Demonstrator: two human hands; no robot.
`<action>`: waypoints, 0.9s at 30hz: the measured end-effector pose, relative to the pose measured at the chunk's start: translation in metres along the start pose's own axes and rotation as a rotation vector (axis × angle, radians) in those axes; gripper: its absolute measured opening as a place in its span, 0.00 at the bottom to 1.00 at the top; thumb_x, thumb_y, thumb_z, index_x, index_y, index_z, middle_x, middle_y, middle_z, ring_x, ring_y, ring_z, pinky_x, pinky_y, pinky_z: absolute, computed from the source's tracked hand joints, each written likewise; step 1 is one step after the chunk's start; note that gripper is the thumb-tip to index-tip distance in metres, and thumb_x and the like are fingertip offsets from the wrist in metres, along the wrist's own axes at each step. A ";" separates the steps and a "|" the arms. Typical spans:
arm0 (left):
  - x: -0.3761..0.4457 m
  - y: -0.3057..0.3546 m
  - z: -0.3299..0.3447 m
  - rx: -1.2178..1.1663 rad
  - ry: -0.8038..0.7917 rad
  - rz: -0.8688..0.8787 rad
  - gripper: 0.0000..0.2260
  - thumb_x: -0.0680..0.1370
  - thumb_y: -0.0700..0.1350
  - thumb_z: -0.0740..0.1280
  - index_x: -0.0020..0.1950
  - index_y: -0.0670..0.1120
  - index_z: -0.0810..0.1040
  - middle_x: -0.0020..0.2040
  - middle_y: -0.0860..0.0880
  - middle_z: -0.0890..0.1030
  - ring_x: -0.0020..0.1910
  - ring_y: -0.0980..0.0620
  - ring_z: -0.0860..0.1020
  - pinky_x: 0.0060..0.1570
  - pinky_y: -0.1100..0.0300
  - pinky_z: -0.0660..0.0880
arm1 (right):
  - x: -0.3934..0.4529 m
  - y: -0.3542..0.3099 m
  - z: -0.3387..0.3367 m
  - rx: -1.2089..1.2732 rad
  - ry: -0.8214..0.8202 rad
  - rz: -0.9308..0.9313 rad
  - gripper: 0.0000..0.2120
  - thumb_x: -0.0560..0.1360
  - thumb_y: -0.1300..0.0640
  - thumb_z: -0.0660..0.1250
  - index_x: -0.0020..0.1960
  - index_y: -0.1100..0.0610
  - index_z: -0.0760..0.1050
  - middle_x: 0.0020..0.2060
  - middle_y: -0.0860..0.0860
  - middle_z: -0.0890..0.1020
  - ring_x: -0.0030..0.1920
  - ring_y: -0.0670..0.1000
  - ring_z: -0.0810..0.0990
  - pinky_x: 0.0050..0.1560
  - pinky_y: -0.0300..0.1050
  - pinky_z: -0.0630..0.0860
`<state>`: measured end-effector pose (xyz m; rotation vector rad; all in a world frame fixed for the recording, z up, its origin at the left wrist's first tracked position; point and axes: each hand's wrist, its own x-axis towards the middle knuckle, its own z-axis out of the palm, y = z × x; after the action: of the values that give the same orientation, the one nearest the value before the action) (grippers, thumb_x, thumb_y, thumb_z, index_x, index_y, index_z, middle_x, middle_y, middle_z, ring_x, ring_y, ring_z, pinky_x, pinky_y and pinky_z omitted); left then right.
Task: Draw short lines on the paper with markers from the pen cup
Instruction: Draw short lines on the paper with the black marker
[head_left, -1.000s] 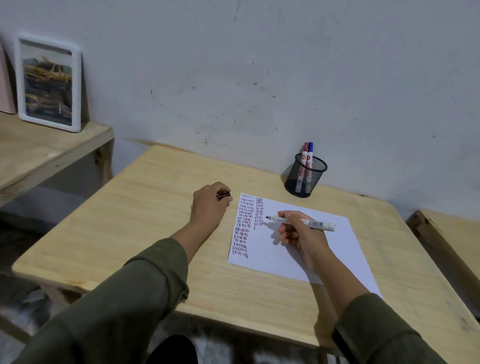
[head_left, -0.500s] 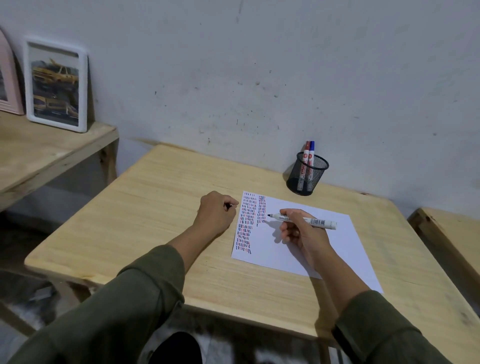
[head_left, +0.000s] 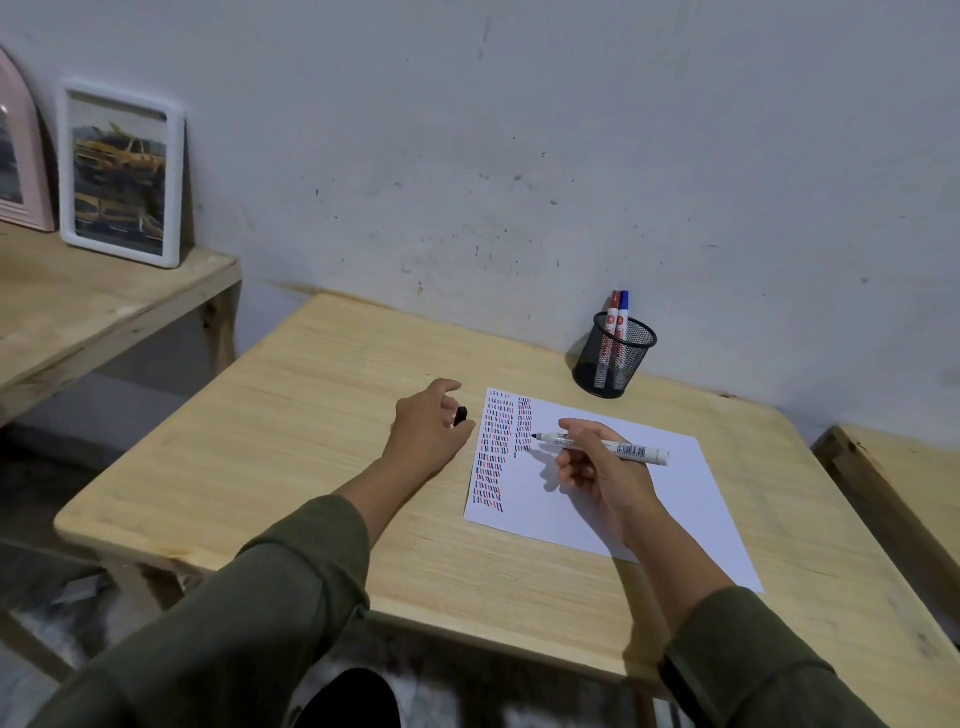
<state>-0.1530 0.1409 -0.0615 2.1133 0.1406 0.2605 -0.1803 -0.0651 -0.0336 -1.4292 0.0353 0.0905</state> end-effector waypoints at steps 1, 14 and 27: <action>-0.003 0.001 0.000 -0.014 0.030 0.009 0.23 0.71 0.46 0.71 0.65 0.47 0.73 0.49 0.49 0.78 0.47 0.53 0.77 0.53 0.63 0.72 | 0.000 0.001 0.000 0.019 -0.004 0.008 0.07 0.77 0.63 0.63 0.49 0.60 0.79 0.27 0.54 0.79 0.26 0.48 0.75 0.27 0.37 0.73; -0.045 -0.003 0.009 0.213 0.090 -0.045 0.38 0.67 0.58 0.73 0.72 0.50 0.61 0.65 0.51 0.75 0.67 0.49 0.67 0.64 0.53 0.64 | 0.002 0.012 0.004 -0.094 0.077 0.006 0.03 0.74 0.62 0.68 0.44 0.60 0.80 0.24 0.50 0.76 0.24 0.46 0.70 0.25 0.35 0.67; -0.044 -0.004 0.010 0.533 0.104 -0.076 0.35 0.67 0.69 0.63 0.67 0.49 0.72 0.71 0.52 0.70 0.70 0.49 0.62 0.63 0.50 0.62 | -0.007 0.008 0.009 -0.126 0.033 0.011 0.07 0.75 0.64 0.66 0.51 0.65 0.79 0.24 0.49 0.77 0.23 0.43 0.73 0.26 0.33 0.71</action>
<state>-0.1935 0.1262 -0.0754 2.6151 0.3858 0.3127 -0.1880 -0.0557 -0.0394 -1.5568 0.0656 0.0799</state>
